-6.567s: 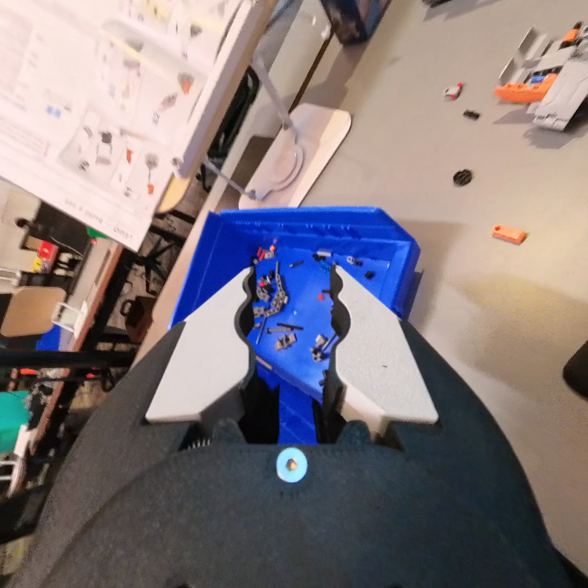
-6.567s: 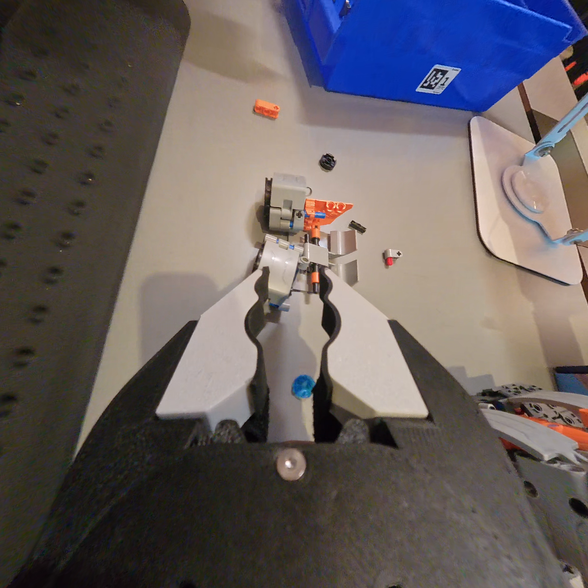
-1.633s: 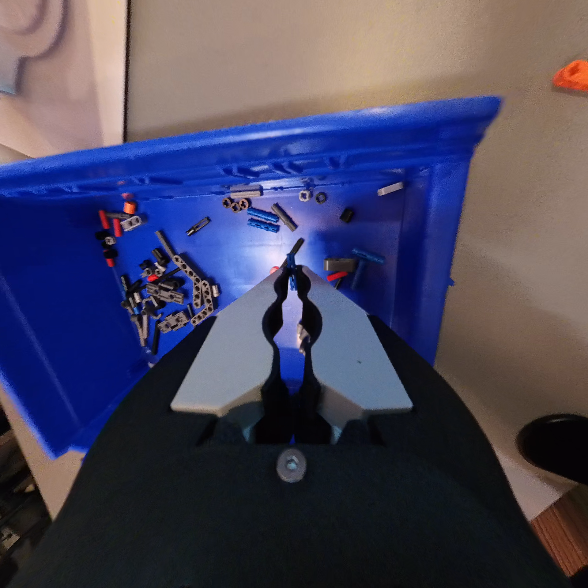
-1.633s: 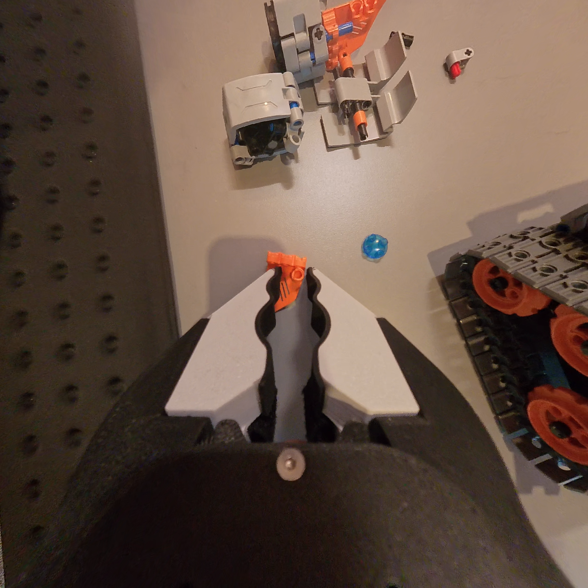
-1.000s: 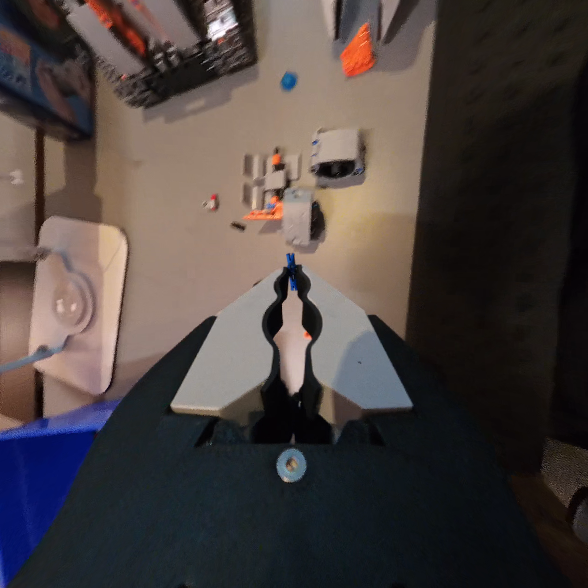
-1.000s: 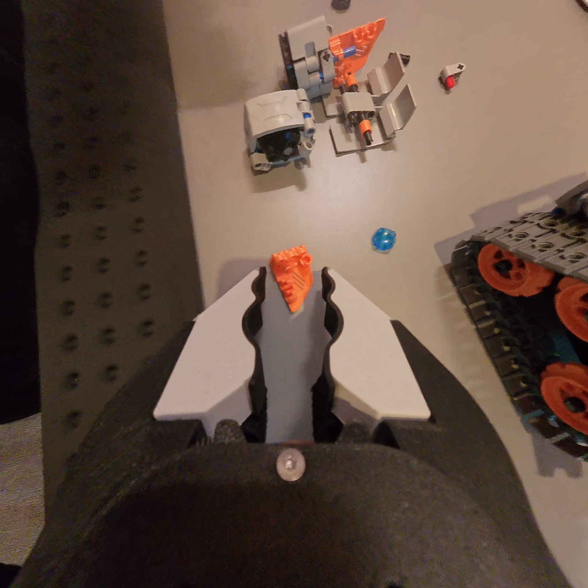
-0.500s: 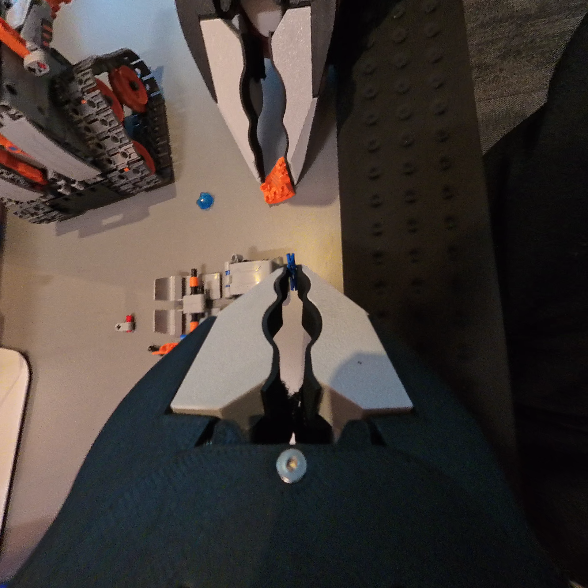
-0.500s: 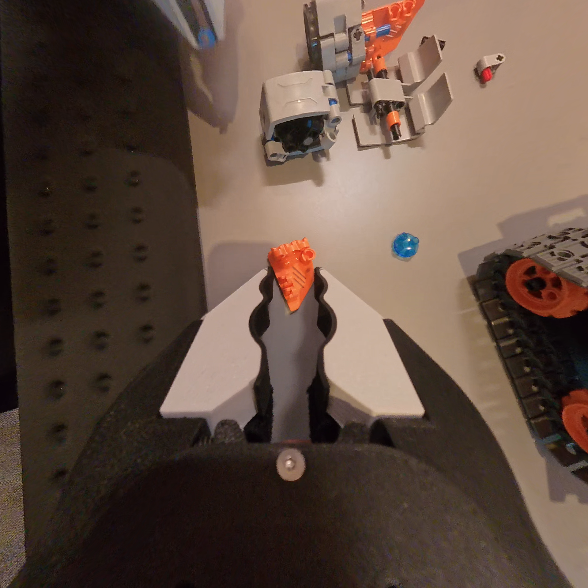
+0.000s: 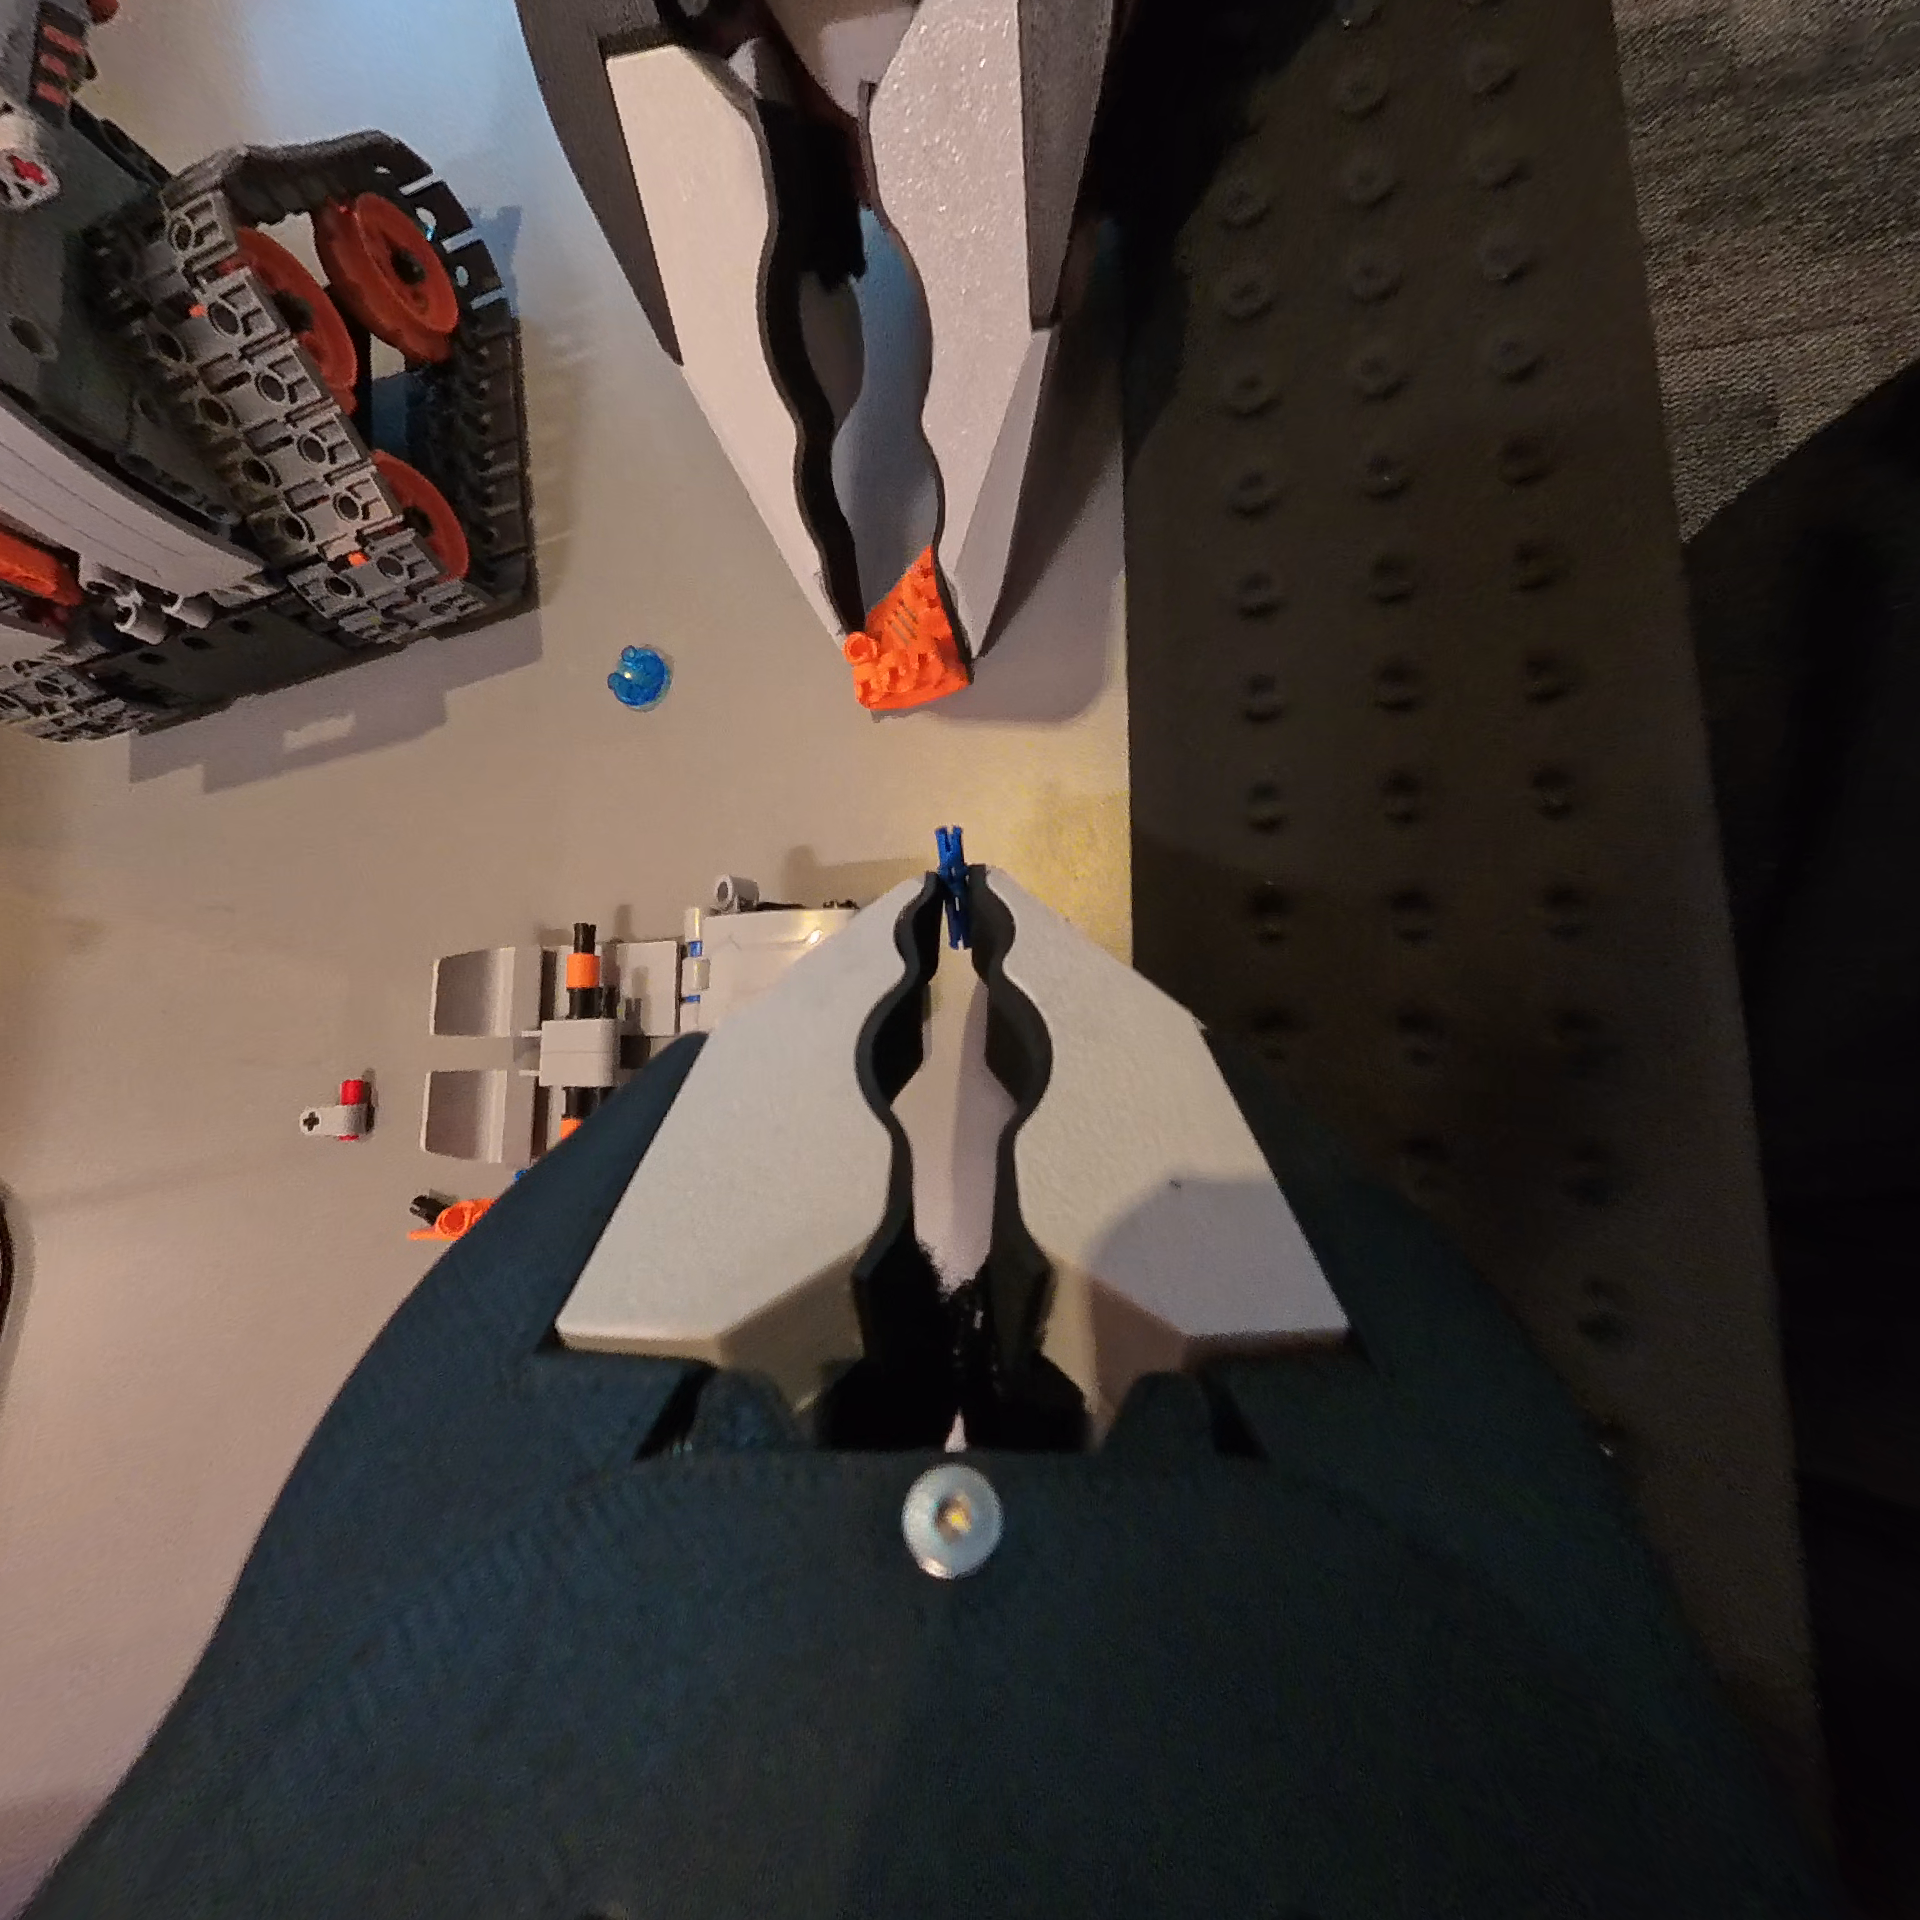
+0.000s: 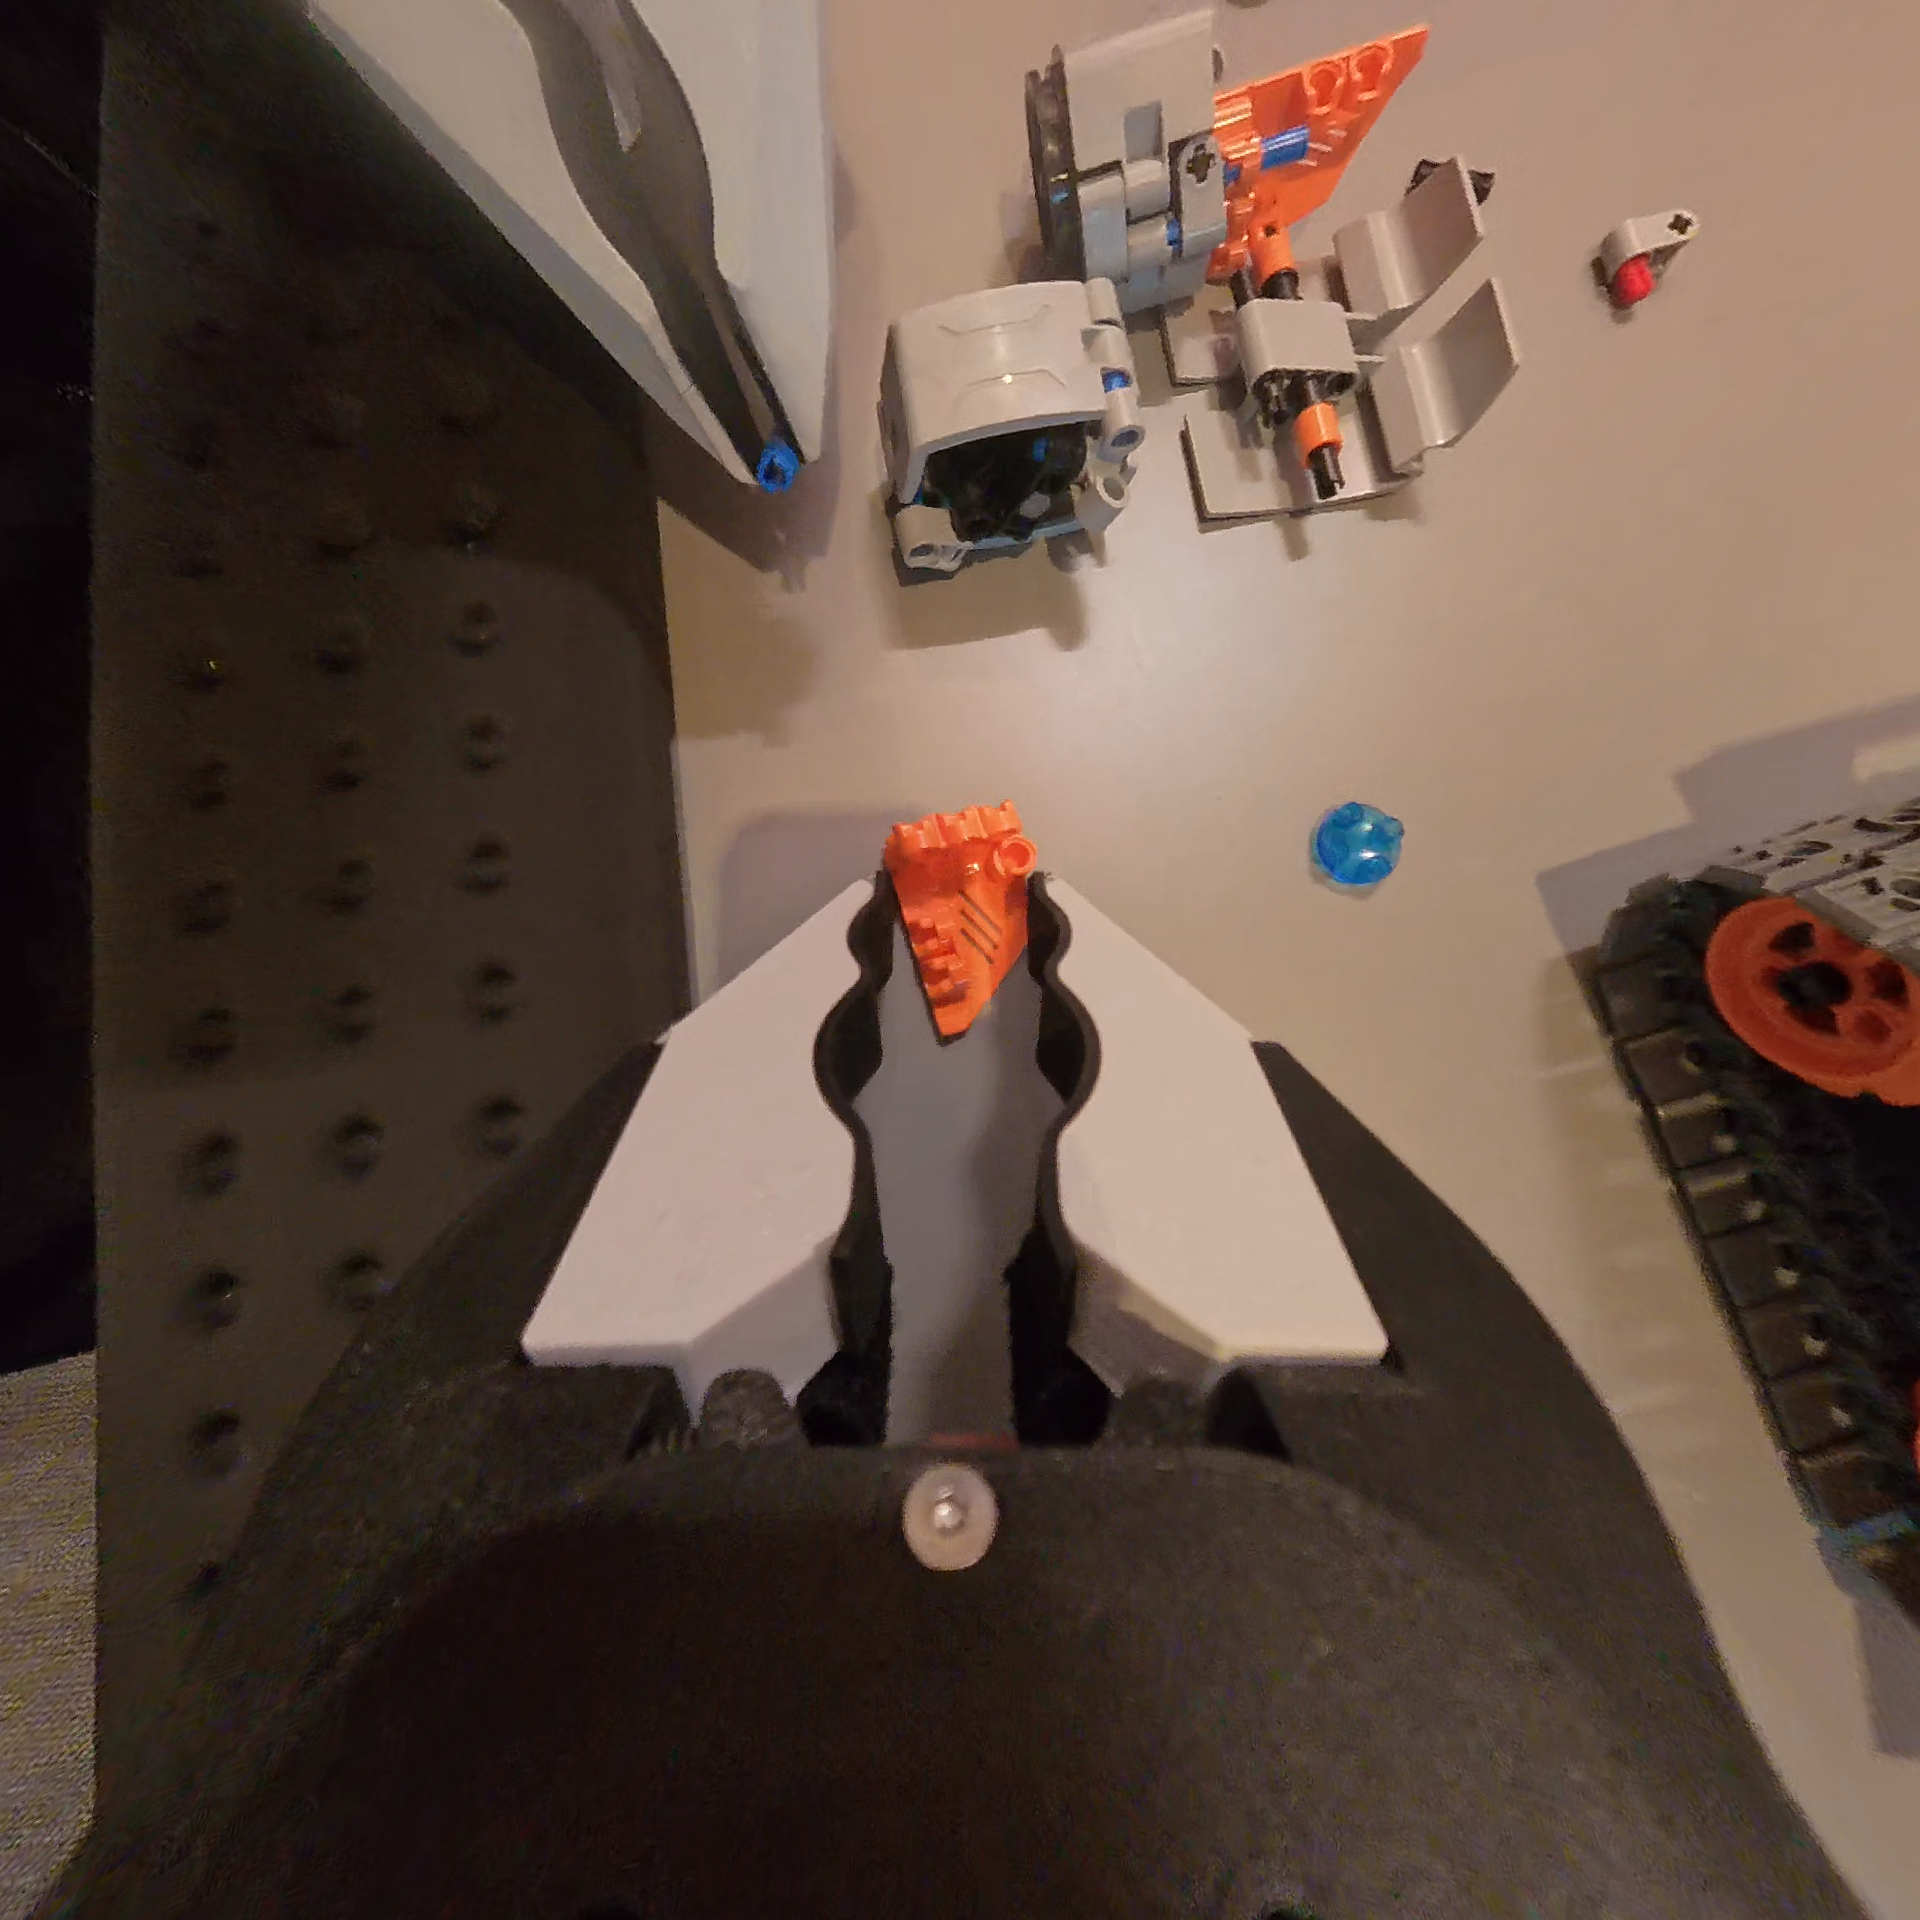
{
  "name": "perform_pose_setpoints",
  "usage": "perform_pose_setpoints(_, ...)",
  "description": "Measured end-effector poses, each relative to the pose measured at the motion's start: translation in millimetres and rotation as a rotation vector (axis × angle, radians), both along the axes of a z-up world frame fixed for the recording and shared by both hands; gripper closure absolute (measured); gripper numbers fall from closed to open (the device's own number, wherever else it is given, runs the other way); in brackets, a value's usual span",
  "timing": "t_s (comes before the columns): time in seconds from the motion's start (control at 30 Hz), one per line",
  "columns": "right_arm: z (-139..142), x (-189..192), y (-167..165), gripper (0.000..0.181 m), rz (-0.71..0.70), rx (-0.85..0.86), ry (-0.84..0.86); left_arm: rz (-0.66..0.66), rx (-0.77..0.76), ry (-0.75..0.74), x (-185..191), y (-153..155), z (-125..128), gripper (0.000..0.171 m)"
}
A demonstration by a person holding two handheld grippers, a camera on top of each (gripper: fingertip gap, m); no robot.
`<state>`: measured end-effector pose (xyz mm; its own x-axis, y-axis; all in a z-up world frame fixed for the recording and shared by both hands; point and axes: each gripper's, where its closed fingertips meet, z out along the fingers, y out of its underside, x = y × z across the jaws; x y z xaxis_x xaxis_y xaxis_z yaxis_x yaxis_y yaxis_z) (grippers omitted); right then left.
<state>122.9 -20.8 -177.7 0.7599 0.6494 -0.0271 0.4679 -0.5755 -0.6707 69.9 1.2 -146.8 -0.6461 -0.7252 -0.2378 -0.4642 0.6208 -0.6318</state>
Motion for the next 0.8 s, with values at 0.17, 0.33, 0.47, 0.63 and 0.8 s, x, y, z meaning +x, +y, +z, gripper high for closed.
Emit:
perform_pose_setpoints(0.17, 3.8, -3.9, 0.9, 0.159, 0.0, -0.013, 0.066, 0.001, -0.003, -0.011, 2.8, -0.9, -3.4, 0.169)
perform_pose_setpoints(0.33, 18.4, -10.0, 2.0, 0.159, 0.001, -0.009, 0.21, 0.008, -0.006, -0.047, 6.6, -3.2, -2.0, 0.17)
perform_pose_setpoints(0.47, 14.5, -15.7, 0.9, 0.159, 0.019, -0.03, 0.209, -0.004, 0.033, -0.074, 7.7, -7.2, -4.5, 0.17)
perform_pose_setpoints(0.63, 7.2, -25.7, 0.2, 0.159, 0.049, -0.049, 0.155, -0.021, 0.071, -0.068, 8.0, -11.3, -14.2, 0.17)
perform_pose_setpoints(0.8, 2.6, -31.2, 2.7, 0.16, 0.052, -0.043, 0.083, -0.027, 0.099, -0.08, 10.0, -14.1, -17.2, 0.17)
